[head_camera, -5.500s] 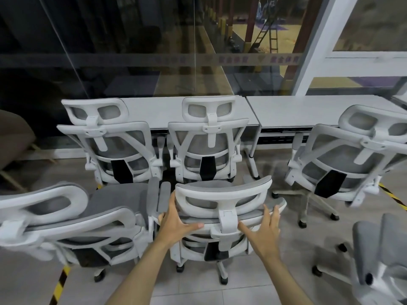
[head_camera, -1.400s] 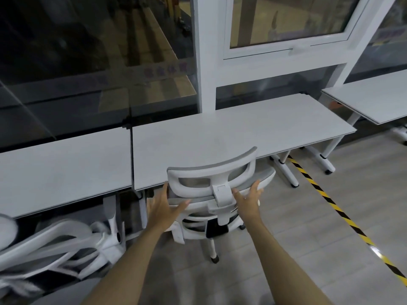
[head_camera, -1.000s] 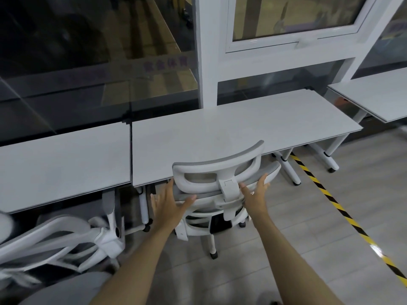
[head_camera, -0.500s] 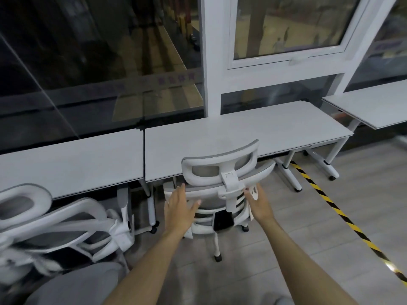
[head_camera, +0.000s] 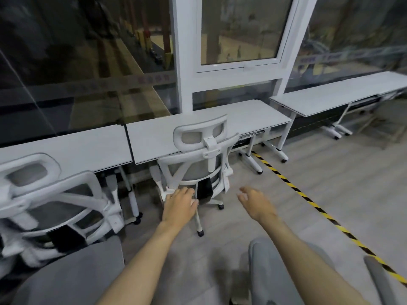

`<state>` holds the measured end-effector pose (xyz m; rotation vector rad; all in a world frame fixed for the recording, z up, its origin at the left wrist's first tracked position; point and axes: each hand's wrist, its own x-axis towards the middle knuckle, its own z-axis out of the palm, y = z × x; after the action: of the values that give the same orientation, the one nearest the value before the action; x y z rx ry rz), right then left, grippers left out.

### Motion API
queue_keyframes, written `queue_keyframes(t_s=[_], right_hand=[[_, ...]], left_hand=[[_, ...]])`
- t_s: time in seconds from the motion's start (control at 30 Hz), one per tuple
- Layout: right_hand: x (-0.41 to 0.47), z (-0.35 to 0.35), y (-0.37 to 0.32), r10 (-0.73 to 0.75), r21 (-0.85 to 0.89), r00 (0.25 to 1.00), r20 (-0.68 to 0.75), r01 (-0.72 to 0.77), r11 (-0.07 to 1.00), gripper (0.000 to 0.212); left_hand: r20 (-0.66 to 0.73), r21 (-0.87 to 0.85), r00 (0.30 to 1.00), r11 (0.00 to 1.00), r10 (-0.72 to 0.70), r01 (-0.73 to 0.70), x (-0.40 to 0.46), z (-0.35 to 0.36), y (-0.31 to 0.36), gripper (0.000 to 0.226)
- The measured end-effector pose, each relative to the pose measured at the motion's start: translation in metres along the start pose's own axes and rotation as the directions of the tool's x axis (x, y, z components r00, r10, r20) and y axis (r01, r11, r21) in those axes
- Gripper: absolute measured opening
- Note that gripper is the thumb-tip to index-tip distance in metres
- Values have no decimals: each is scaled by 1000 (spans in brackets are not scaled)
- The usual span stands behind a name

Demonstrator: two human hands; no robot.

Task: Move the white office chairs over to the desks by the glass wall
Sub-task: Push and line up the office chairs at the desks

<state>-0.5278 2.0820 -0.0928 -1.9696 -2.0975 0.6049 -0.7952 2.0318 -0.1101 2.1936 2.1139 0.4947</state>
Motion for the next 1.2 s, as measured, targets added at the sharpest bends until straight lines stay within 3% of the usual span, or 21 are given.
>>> queue_keyframes(t_s=[0.3, 0.47, 0.57, 0.73, 0.9, 1.03, 1.13, 1.2], right_hand=[[-118, -72, 38, -145, -281, 989, -23, 133, 951, 46], [-175, -121, 92, -186, -303, 981, -46, 164, 939, 45], [-213, -150, 142, -200, -218, 977, -71, 181, 959, 38], [-282, -188, 250, -211, 53, 974, -81, 216, 975, 27], [-352, -207, 338, -172, 146, 972, -162, 196, 970, 29], [-409, -187, 397, -147, 312, 952, -270, 231, 922, 49], [-444, -156, 425, 30, 530, 955, -295, 137, 837, 72], [-465, -135, 434, 154, 627, 958, -241, 32, 778, 93]], left_hand=[[-25, -68, 993, 991, 115, -116, -76, -37, 106, 27], [115, -173, 934, 933, 339, -317, -115, -36, 183, 36], [162, -310, 905, 891, 392, -330, -147, -23, 238, 32], [88, -570, 952, 799, 292, -193, -216, 1, 339, 25], [199, -690, 970, 723, 138, 38, -274, 18, 406, 37], [210, -738, 978, 660, 22, 143, -304, 26, 433, 55], [233, -752, 970, 620, -68, 224, -318, 30, 450, 65], [284, -805, 945, 495, -163, 327, -329, 33, 462, 64]])
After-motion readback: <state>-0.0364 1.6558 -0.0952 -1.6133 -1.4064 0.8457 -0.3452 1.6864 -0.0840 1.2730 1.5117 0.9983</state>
